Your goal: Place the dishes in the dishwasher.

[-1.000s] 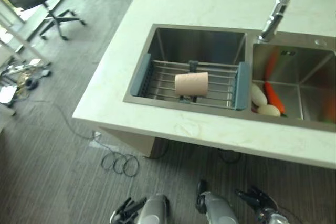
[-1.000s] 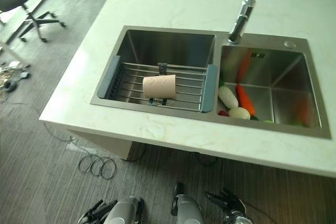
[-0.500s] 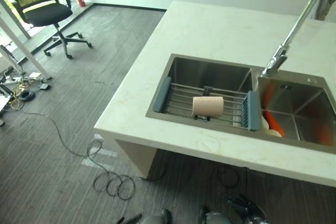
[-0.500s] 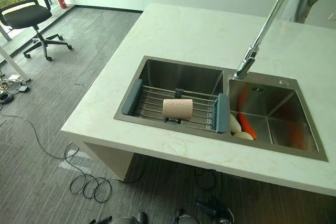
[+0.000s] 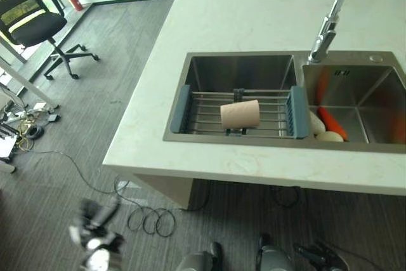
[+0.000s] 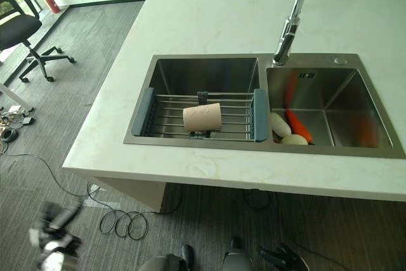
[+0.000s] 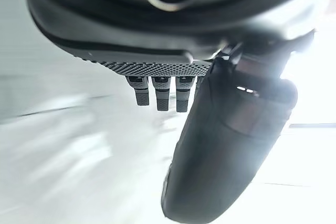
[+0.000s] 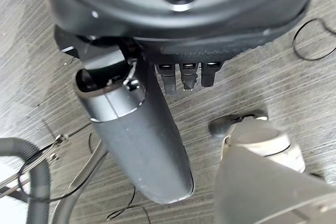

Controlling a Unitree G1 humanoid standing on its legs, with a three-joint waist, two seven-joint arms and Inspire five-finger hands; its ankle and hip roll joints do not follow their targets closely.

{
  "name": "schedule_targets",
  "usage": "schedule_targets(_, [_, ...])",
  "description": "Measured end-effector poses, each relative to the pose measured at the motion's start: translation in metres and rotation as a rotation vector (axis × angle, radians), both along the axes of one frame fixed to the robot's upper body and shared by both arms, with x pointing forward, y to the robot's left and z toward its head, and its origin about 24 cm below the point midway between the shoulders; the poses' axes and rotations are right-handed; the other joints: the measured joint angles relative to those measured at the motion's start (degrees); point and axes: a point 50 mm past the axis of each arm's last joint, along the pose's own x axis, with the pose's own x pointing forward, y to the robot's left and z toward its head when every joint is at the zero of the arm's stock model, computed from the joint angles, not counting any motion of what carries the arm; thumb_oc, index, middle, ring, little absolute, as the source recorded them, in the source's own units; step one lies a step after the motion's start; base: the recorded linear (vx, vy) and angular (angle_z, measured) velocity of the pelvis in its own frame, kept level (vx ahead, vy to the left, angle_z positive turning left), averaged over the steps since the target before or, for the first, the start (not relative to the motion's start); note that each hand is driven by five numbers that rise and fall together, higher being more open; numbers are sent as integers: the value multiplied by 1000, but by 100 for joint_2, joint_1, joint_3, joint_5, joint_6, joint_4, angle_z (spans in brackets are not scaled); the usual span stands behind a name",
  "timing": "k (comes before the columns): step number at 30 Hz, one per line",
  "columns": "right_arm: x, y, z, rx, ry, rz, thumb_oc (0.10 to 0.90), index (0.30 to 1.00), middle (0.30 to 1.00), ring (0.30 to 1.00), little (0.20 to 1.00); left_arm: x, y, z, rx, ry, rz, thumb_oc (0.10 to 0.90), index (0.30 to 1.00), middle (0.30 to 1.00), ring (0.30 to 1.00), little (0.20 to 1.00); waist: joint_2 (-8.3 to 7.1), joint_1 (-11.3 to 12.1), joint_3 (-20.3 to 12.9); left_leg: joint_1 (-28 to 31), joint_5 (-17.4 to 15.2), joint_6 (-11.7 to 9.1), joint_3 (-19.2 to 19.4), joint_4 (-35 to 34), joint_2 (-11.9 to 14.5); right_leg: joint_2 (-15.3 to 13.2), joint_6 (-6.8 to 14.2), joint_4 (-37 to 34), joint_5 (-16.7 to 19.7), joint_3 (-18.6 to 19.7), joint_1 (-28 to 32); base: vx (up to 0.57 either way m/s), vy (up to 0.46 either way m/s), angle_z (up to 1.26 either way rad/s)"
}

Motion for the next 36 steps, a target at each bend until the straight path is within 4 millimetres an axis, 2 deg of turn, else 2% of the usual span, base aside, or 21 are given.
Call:
schedule_targets(1, [-4,-5,1,-12,17,-5,800,900,900,900,900,0,26,37,147,-81,87,800,900,900,900,900,71,8,33,47,0,0,11,-46,-2,2,42,-30,27,1,35,-11,-2,-8])
schedule_targets(2, [-7,-7,1,-19,26,-6,800,900,900,900,900,-2,40,63,256,-113,150,800,900,900,900,900,104,10,40,101,1,0,42,-87,0,5,45,-54,28,19,64,0,-13,-8])
schedule_targets(5, [-16,-6,-1,-25,51,-12,800,900,900,900,900,-11,58,120,483,-263,313,800,900,900,900,900,132,35,32,215,3,-4,54,-158,5,20,47,-85,21,17,153,13,-10,-4])
schedule_targets(7, [-15,-6,-1,-31,50,-5,800,900,900,900,900,-16,60,137,529,-387,417,800,900,900,900,900,192,7,15,321,2,-5,76,-203,17,20,33,-125,-21,16,256,30,-16,-6])
schedule_targets(10, [-7,-4,1,-36,26,12,800,900,900,900,900,-22,61,156,582,-483,485,800,900,900,900,900,174,-20,13,313,10,-34,115,-201,48,38,46,-115,-36,19,214,31,-32,-6])
schedule_targets(12, [-2,2,0,-31,17,36,800,900,900,900,900,-21,56,185,648,-617,453,800,900,900,900,900,49,16,-37,301,13,-64,145,-189,79,62,24,-77,-44,13,173,36,-26,-8])
schedule_targets(14, [0,8,-1,-22,6,42,800,900,900,900,900,-13,40,219,739,-776,253,800,900,900,900,900,-53,25,-79,305,22,-94,147,-190,90,64,5,-5,-73,13,148,5,-38,-2])
schedule_targets(16, [1,12,-2,-13,3,40,800,900,900,900,900,0,11,262,906,-892,-111,800,900,900,900,900,-135,13,-120,305,24,-101,171,-180,92,63,1,54,-85,37,110,39,-47,-5])
schedule_targets(17, [-1,12,-3,-12,13,38,800,900,900,900,900,10,-9,284,979,-936,-318,800,900,900,900,900,-137,12,-123,304,22,-105,194,-177,93,63,3,65,-85,56,95,59,-73,-13])
schedule_targets(18, [-5,11,-5,-8,36,29,800,900,900,900,900,24,-42,316,1084,-968,-646,800,900,900,900,900,-124,-32,-136,311,20,-110,231,-161,94,68,9,73,-63,91,77,11,-84,-20])
schedule_targets(20, [-13,10,-7,-3,71,22,800,900,900,900,900,42,-71,336,1085,-991,-927,800,900,900,900,900,-53,-52,-182,306,17,-113,302,-153,106,87,12,73,-21,156,32,11,-95,-20])
schedule_targets(22, [-11,13,-9,10,76,25,800,900,900,900,900,57,-93,339,1026,-963,-1100,800,900,900,900,900,-35,-228,-193,309,6,-126,323,-128,135,117,28,68,-3,177,23,36,-78,-13])
schedule_targets(23, [-11,14,-9,16,81,32,800,900,900,900,900,68,-107,334,961,-954,-1178,800,900,900,900,900,-24,-273,-210,314,-4,-141,360,-120,165,126,-6,58,-19,155,30,30,-77,-26])
schedule_targets(27, [-9,17,-10,29,77,36,800,900,900,900,900,98,-131,299,835,-716,-1347,800,900,900,900,900,-36,-398,-218,354,-70,-233,493,-45,299,245,-74,10,37,175,25,31,-68,-26])
schedule_targets(29, [-8,16,-9,24,75,32,800,900,900,900,900,118,-143,274,884,-460,-1393,800,900,900,900,900,-35,-501,-218,373,-69,-251,511,-56,341,293,-75,-2,54,198,37,26,-28,-10])
schedule_targets(33, [-6,18,-9,31,65,15,800,900,900,900,900,143,-137,227,839,-122,-1387,800,900,900,900,900,-28,-668,-220,390,-72,-267,635,-87,367,355,-75,-28,127,344,1,25,-8,-20])
schedule_targets(36, [-12,16,-11,23,87,-5,800,900,900,900,900,150,-123,213,914,61,-1312,800,900,900,900,900,-1,-749,-207,388,-72,-265,754,-136,360,375,-100,-57,196,454,-60,6,-11,-18])
